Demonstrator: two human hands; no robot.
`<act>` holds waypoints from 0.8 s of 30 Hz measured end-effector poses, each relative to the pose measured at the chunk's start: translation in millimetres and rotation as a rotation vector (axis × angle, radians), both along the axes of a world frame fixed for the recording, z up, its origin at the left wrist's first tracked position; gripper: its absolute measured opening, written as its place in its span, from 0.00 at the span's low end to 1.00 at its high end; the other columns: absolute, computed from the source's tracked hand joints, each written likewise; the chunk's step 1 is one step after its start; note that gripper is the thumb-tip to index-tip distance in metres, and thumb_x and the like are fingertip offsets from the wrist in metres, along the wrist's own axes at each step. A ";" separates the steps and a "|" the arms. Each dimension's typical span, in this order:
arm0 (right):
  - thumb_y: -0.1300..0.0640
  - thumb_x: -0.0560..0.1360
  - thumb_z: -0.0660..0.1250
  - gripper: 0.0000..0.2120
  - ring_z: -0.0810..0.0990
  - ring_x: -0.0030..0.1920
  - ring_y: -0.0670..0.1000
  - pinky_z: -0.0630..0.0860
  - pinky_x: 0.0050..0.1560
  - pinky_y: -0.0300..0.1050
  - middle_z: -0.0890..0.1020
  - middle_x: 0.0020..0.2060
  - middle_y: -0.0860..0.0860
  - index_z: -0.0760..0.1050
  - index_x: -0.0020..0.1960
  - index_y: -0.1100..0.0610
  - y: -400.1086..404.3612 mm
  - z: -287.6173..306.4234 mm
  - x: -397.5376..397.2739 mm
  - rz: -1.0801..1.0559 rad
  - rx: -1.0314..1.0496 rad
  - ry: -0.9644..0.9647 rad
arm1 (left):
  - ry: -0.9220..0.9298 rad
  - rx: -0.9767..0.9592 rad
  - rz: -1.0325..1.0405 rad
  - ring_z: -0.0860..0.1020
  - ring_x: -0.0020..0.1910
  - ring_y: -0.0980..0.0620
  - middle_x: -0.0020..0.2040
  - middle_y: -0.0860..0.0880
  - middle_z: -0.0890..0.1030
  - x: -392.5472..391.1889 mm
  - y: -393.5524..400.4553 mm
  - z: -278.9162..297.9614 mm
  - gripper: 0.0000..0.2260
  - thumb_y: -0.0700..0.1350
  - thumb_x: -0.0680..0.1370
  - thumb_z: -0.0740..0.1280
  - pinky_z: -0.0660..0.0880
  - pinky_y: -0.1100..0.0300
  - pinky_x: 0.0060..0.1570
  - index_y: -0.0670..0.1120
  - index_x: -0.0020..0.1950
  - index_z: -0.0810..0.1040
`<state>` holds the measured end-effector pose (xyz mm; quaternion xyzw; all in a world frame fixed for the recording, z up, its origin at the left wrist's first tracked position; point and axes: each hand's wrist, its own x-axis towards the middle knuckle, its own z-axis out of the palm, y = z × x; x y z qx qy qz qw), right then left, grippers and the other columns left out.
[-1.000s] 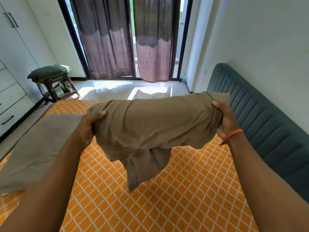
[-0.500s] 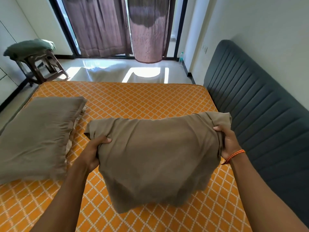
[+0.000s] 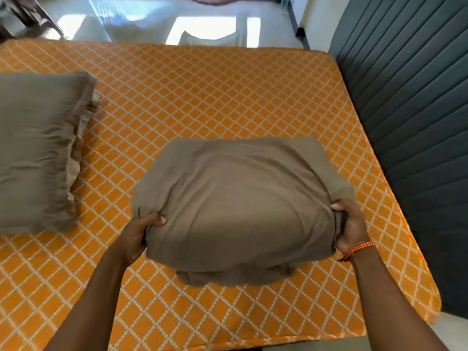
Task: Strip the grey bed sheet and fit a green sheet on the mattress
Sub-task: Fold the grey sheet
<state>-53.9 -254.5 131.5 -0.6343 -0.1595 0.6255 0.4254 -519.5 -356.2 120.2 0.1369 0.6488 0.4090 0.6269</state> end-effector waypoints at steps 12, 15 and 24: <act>0.51 0.77 0.73 0.14 0.79 0.45 0.61 0.68 0.41 0.51 0.80 0.38 0.59 0.77 0.37 0.59 -75.5 -193.8 10.8 0.472 -0.439 -0.713 | 0.352 -0.505 0.074 0.77 0.44 0.44 0.56 0.40 0.81 28.5 -71.2 -174.8 0.16 0.43 0.75 0.78 0.69 0.51 0.38 0.37 0.57 0.80; 0.55 0.76 0.71 0.12 0.77 0.44 0.62 0.69 0.40 0.51 0.78 0.38 0.58 0.75 0.37 0.59 -81.7 -190.8 7.2 0.347 -0.434 -0.776 | 0.356 -0.524 0.173 0.73 0.43 0.43 0.53 0.41 0.79 40.4 -74.9 -174.7 0.12 0.43 0.71 0.76 0.65 0.50 0.40 0.39 0.51 0.81; 0.55 0.73 0.66 0.13 0.75 0.60 0.67 0.74 0.60 0.66 0.76 0.60 0.61 0.75 0.57 0.55 -89.0 -187.4 6.5 0.277 -0.482 -1.166 | 0.878 -0.698 -0.100 0.72 0.67 0.33 0.70 0.38 0.72 63.1 -72.5 -170.4 0.23 0.48 0.75 0.70 0.72 0.35 0.64 0.43 0.69 0.73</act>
